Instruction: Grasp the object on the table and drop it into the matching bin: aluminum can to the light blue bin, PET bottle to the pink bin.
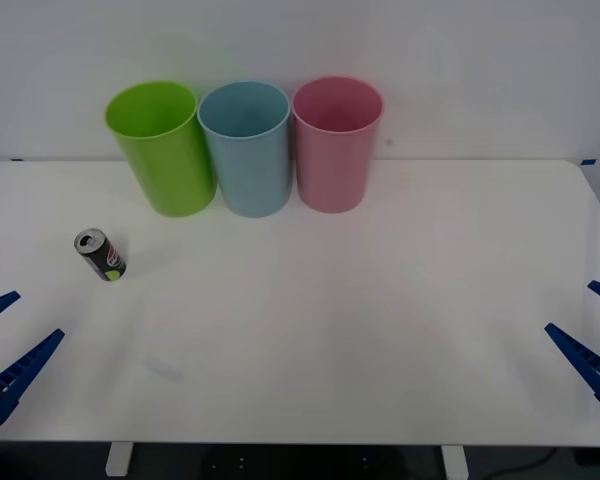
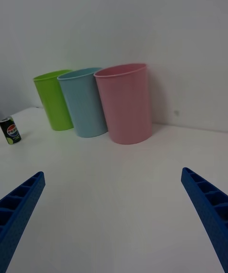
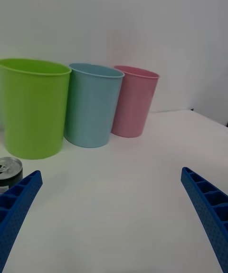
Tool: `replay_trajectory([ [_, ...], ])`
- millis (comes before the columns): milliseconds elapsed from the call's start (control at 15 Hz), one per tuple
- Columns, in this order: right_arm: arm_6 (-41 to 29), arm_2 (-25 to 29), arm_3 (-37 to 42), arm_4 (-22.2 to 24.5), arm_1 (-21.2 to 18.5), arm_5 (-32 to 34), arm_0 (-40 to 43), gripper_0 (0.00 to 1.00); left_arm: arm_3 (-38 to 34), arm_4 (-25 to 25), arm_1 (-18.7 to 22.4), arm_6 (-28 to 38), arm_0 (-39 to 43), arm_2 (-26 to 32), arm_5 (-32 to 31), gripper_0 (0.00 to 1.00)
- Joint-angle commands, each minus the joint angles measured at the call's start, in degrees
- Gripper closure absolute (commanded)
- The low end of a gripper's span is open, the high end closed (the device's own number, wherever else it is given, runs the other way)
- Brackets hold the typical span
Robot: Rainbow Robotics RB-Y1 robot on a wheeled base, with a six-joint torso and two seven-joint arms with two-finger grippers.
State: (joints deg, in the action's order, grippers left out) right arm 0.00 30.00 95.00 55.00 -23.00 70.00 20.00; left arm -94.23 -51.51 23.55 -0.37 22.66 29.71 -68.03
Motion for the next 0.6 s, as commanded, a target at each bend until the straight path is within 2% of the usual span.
replay_trajectory([
  [67,0.0,0.0,0.0,0.0,0.0,0.0,0.0,0.00,0.0,-0.3,0.0,-0.4,0.5,-0.9,3.2,0.00],
  [467,0.0,0.0,0.0,0.0,0.0,0.0,0.0,0.00,0.0,-6.0,0.0,-1.0,-0.2,-2.4,10.8,0.00],
  [600,0.0,0.0,0.0,0.0,0.0,0.0,0.0,0.00,0.5,-6.2,0.0,-1.4,-0.2,-3.8,14.9,0.00],
])
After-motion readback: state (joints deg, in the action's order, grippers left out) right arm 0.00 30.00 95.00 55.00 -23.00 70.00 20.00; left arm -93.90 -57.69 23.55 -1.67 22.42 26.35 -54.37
